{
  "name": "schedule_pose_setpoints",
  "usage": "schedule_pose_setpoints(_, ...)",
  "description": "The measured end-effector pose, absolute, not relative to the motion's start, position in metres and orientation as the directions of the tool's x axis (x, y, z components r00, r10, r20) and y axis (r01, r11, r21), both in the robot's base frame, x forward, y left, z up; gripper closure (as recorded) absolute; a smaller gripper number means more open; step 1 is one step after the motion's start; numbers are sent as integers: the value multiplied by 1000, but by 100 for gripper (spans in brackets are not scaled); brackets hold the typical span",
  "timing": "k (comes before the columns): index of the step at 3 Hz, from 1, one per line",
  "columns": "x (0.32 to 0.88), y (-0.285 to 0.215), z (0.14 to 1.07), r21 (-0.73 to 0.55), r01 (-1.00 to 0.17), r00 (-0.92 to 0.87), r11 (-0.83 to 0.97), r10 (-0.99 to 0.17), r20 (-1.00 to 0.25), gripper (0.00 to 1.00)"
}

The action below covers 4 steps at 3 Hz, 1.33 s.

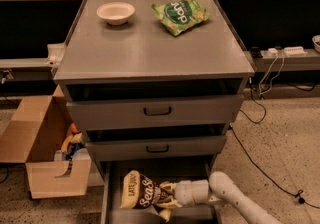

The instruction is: Pick brown chip bag from bottom drawer and place on counter

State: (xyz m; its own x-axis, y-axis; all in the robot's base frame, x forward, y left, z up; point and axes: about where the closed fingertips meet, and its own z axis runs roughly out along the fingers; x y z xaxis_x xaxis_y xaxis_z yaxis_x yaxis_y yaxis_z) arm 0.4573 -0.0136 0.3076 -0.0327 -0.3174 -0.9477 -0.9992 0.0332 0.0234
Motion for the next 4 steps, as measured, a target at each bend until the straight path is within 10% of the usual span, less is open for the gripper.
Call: schedule_pose_setpoints(4,429,23,489,-223,-973,228,-55,-338,-913,100)
